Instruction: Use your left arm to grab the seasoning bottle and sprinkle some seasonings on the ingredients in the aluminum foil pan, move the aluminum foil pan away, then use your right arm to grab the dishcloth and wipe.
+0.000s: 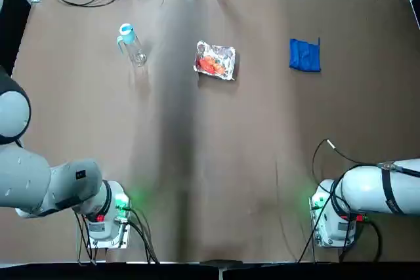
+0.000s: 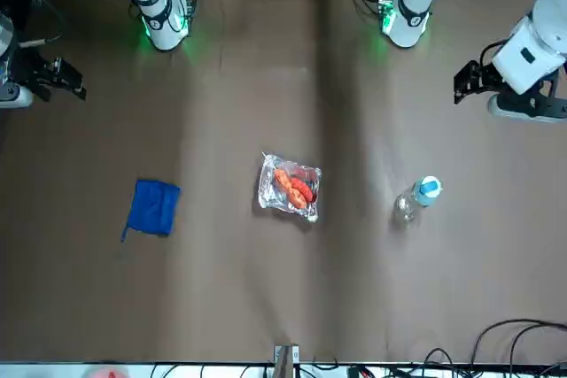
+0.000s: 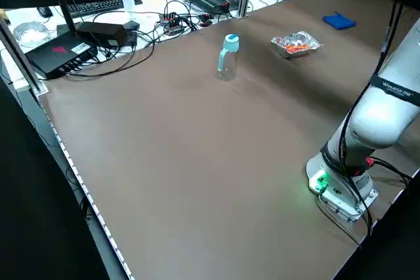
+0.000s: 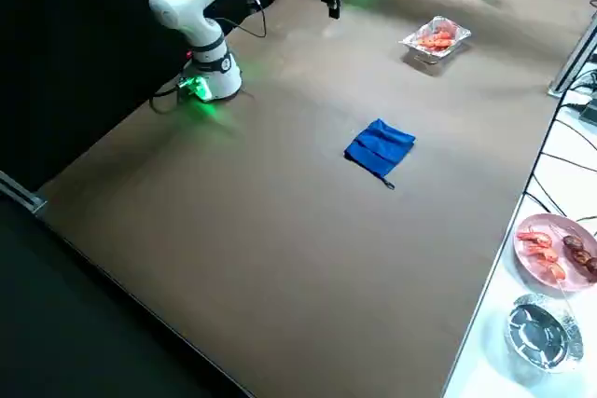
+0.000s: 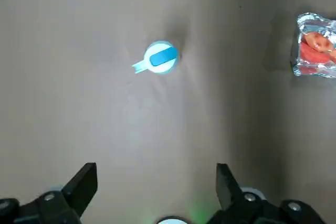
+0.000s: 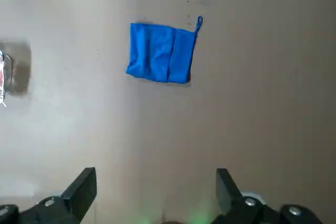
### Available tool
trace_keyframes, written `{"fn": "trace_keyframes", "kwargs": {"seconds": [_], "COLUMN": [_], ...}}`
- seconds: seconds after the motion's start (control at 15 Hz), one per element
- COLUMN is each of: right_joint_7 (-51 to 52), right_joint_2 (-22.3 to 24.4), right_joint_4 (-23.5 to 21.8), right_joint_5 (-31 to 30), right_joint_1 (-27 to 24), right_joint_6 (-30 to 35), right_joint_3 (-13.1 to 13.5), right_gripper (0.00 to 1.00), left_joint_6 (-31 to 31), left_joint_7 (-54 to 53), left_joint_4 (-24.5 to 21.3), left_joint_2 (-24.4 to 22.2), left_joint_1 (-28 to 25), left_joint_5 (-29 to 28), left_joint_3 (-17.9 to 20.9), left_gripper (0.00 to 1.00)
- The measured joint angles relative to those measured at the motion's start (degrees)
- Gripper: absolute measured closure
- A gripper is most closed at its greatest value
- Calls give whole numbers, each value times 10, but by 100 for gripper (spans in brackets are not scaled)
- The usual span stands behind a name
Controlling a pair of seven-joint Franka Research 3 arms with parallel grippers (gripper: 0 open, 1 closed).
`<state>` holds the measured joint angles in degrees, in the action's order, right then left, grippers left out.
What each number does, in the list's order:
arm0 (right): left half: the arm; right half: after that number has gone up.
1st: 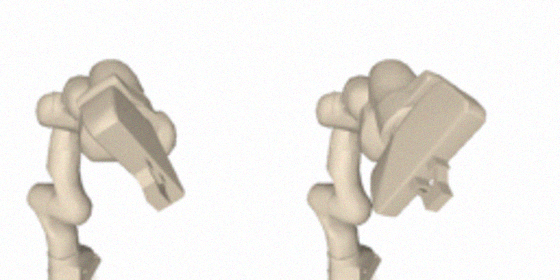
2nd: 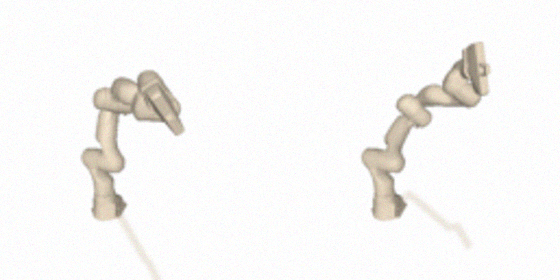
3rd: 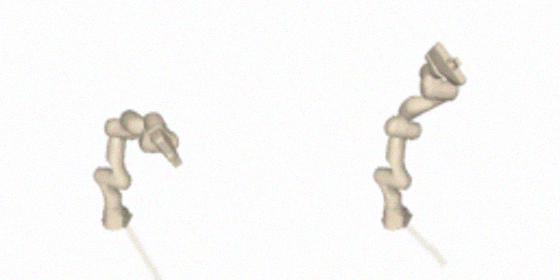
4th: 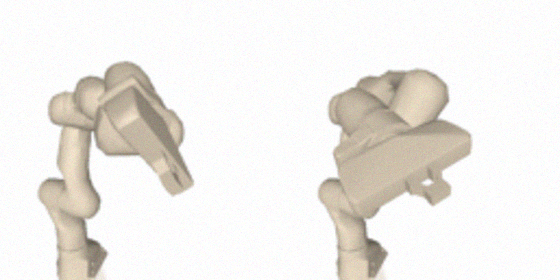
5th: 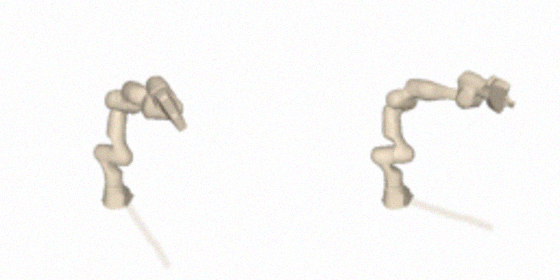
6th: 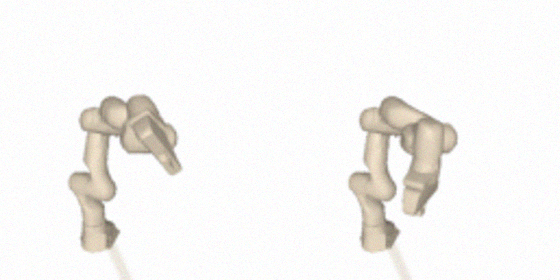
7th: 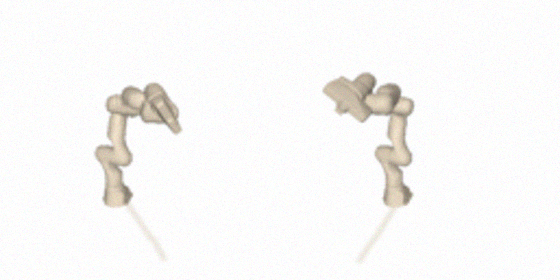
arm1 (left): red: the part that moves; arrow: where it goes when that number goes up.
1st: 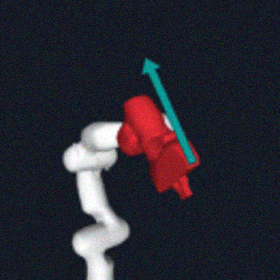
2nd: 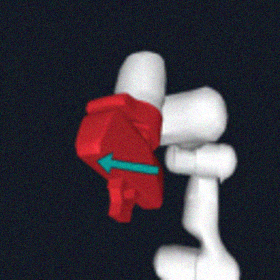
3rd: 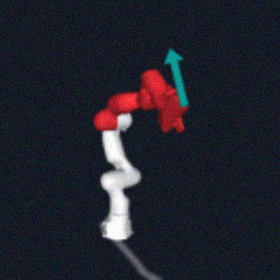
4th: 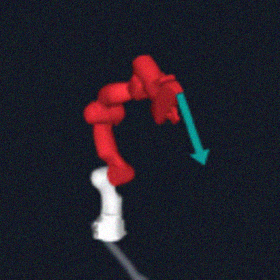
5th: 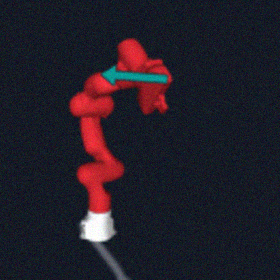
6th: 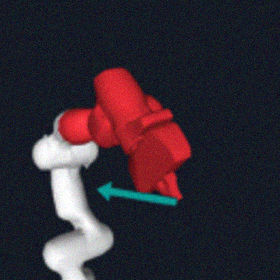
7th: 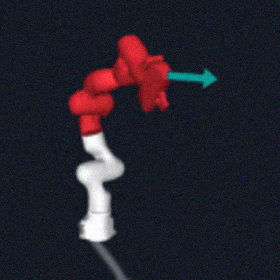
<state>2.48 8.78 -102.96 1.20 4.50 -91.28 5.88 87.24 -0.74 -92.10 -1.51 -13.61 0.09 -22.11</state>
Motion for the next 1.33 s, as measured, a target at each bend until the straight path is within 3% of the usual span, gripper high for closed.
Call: {"fn": "trace_keyframes", "kwargs": {"seconds": [0.33, 0.73, 1.33], "right_joint_7": [0, 0, 0], "right_joint_2": [0, 0, 0], "right_joint_4": [0, 0, 0], "right_joint_5": [0, 0, 0], "right_joint_1": [2, 2, 2], "right_joint_6": [0, 0, 0], "right_joint_3": [0, 0, 0], "right_gripper": [0, 0, 0], "left_joint_6": [-10, -7, 127], "left_joint_7": [82, 311, 659], "left_joint_4": [-5, -31, -131], "left_joint_2": [4, 6, 18], "left_joint_1": [-53, -81, -80], "left_joint_5": [2, 2, 2], "left_joint_3": [1, 1, -1], "left_gripper": [0, 0, 0]}}
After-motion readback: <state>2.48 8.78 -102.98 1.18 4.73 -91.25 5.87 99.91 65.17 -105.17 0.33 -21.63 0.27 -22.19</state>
